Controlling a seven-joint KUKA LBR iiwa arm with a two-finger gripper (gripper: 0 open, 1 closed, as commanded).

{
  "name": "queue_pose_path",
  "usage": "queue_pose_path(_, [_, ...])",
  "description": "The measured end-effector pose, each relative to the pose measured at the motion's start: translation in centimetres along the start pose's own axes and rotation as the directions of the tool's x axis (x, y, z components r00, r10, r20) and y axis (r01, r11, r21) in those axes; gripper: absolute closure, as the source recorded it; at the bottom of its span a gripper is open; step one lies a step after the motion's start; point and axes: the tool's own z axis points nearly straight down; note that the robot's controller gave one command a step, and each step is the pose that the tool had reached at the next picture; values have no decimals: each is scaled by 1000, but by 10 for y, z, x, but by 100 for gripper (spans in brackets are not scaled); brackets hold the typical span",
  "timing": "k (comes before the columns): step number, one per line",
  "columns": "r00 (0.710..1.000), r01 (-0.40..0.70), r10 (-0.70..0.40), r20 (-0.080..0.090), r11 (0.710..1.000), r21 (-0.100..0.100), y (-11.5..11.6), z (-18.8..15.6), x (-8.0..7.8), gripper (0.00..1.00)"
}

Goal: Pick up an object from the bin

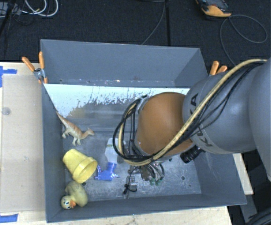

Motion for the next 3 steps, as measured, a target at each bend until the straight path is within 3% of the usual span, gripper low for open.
queue_pose_path(1, [1000,-4,4,7,1000,-1,0,-4,-2,0])
queue_pose_path(2, [1000,29,-29,8,1000,-1,11,13,-18,0])
queue_pose_path(3, [975,224,-224,5,975,0,-3,77,-62,100])
